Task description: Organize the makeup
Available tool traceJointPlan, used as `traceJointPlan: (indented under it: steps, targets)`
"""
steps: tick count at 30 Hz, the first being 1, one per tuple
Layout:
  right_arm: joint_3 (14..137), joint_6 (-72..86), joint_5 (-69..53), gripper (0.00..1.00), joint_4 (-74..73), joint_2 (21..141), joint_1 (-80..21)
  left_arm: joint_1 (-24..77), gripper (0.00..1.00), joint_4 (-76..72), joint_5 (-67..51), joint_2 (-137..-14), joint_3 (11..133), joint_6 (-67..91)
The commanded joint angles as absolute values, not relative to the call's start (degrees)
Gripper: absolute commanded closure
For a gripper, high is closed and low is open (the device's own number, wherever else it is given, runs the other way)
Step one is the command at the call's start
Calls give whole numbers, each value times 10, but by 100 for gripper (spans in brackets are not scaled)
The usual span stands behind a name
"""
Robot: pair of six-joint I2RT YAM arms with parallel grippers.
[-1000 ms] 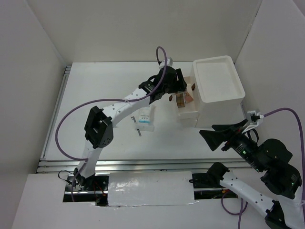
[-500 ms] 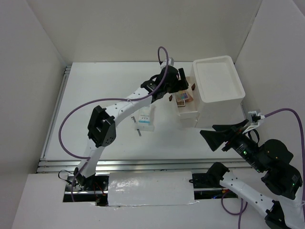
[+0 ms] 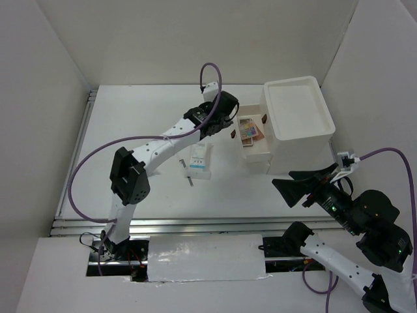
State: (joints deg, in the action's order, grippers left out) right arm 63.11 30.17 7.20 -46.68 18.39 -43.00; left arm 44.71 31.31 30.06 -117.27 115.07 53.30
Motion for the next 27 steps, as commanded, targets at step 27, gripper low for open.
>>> traceJointPlan:
  steps: [27]
  targets:
    - [582,286,53,0,-436,186,-434,447,47,13,-9,-1349,1183,427]
